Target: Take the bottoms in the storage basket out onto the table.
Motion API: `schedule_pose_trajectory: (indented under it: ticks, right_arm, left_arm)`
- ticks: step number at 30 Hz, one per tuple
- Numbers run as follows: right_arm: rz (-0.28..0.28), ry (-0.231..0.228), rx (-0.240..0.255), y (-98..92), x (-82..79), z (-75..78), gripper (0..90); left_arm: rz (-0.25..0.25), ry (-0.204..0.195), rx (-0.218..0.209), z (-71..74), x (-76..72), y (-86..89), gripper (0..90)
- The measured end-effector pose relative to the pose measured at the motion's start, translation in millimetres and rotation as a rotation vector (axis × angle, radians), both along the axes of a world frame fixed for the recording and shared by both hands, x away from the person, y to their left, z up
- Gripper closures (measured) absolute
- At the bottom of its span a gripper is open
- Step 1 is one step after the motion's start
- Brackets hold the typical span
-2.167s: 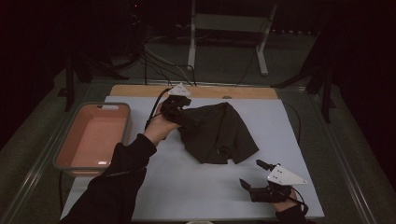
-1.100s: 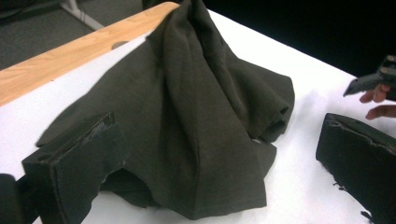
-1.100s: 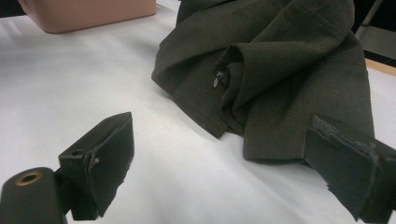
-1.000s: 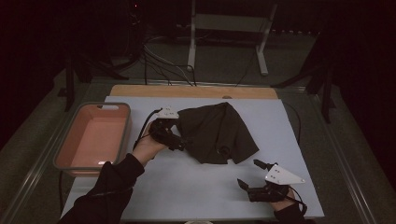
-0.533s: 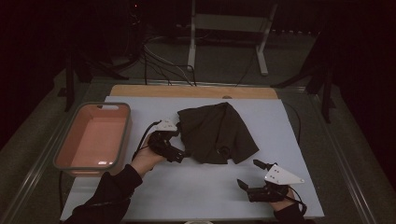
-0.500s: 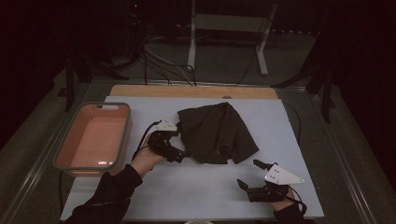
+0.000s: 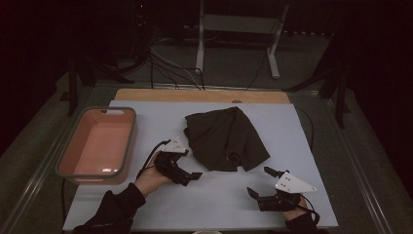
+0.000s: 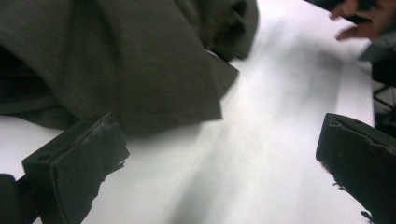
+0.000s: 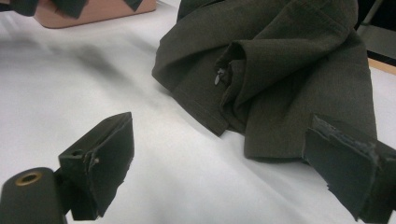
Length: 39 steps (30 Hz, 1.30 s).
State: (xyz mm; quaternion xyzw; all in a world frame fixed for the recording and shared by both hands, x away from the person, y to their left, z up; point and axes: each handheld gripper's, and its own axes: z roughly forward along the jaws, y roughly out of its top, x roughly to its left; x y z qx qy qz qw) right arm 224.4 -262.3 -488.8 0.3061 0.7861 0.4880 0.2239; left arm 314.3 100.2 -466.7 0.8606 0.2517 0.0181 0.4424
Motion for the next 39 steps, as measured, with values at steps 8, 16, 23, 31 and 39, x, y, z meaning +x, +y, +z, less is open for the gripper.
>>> schedule_pose_trajectory:
  ticks: [8, 16, 23, 31, 39]
  right_arm:
    - [-0.001, 0.0, -0.002, 0.2, -0.3, -0.2, 9.3]
    - [0.002, 0.001, -0.003, 1.1, -0.4, -0.3, 9.3]
    - [0.002, 0.001, -0.005, 1.0, -0.5, -0.3, 9.3]
    - [0.003, -0.002, -0.005, 0.8, -0.9, 0.1, 9.3]
    - [0.008, -0.001, -0.007, 1.8, -1.3, -0.1, 9.3]
  left_arm:
    - [-0.067, 0.003, 0.031, -12.4, -16.4, 1.5, 0.2]
    - [-0.115, 0.027, 0.034, -20.9, -24.4, 7.0, 0.3]
    - [-0.155, 0.044, 0.044, -27.8, -30.4, 9.2, 0.2]
    - [-0.197, 0.053, 0.066, -33.9, -38.2, 16.1, 0.3]
    - [-0.237, 0.071, 0.088, -39.3, -44.7, 23.7, 0.3]
